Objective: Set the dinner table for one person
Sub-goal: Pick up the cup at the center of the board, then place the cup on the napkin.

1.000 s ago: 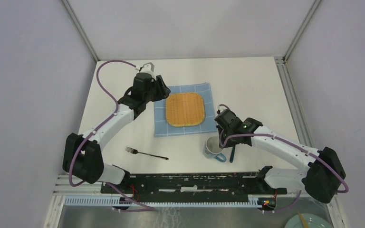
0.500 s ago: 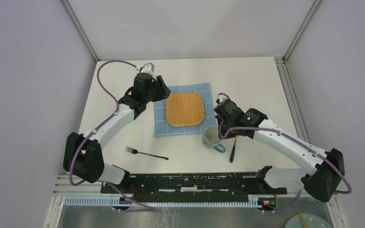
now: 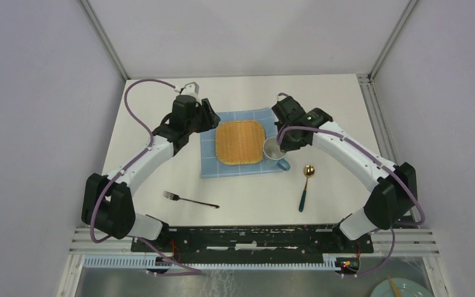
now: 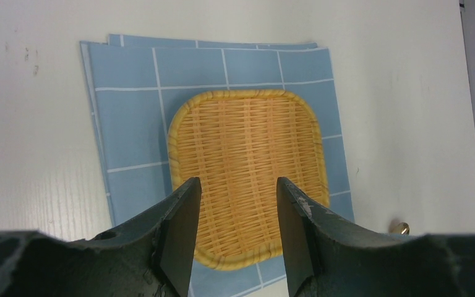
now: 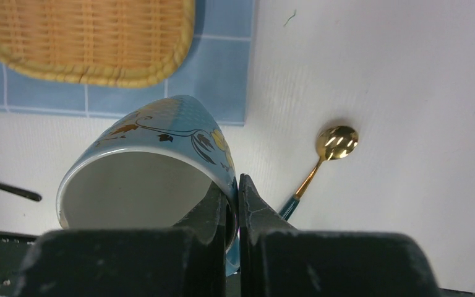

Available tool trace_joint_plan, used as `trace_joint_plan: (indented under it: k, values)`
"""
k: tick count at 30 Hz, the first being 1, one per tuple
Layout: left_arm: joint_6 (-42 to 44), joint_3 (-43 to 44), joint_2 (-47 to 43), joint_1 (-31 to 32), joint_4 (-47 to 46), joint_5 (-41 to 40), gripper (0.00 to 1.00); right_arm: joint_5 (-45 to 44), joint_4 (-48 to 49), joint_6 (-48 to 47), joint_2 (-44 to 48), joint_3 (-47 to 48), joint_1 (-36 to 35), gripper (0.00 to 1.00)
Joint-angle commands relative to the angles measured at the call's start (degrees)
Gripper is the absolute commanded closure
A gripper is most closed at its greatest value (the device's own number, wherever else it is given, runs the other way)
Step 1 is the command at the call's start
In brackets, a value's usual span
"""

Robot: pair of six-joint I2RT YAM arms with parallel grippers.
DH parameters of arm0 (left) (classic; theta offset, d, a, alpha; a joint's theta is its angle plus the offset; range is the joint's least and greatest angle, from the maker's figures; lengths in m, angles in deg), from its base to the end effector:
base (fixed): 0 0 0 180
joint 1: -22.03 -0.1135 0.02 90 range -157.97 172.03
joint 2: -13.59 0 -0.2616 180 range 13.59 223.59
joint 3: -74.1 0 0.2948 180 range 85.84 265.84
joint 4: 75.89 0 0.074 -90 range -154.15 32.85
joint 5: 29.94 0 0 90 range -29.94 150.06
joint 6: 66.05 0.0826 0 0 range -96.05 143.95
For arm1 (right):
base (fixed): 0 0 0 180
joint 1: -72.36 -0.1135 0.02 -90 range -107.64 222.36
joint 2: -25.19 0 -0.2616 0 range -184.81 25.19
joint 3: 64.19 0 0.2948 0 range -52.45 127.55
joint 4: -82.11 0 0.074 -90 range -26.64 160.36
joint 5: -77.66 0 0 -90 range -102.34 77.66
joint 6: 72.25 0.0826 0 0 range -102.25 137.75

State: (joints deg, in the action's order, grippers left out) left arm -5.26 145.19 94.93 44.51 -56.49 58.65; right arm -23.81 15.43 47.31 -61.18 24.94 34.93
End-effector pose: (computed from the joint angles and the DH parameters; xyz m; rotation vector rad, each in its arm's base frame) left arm 0.3766 -0.1537 0.2422 -0.1403 2.1261 -0.5165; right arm 0.3006 0.2094 0.2496 -0.1204 2.6496 0.1168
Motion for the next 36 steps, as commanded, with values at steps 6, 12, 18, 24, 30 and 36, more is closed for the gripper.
trace_joint_plan:
  k: [6,12,18,24,30,36]
  values:
    - [2.1,-1.6,-3.9,-1.8,0.4,0.4,0.44,3.0,3.1,-5.3,-10.0,15.2,8.0,1.0]
    - [2.1,-2.2,-4.3,-1.8,0.6,1.1,0.44,4.2,1.8,-6.9,-20.6,27.0,11.2,1.0]
    - [2.4,-2.5,-4.6,-1.9,0.9,1.0,0.44,5.4,-0.7,-7.2,-30.6,39.7,13.7,1.0]
    - [2.6,-2.5,-4.3,-1.9,0.8,1.1,0.44,6.4,-4.0,-6.9,-37.9,50.8,15.2,1.0]
    - [2.4,-2.5,-3.6,-1.9,0.5,1.1,0.44,6.9,-5.7,-7.3,-42.5,56.1,16.1,1.0]
    - [2.4,-2.4,-3.2,-1.9,0.2,1.1,0.44,6.5,-6.1,-7.8,-44.9,58.1,16.4,1.0]
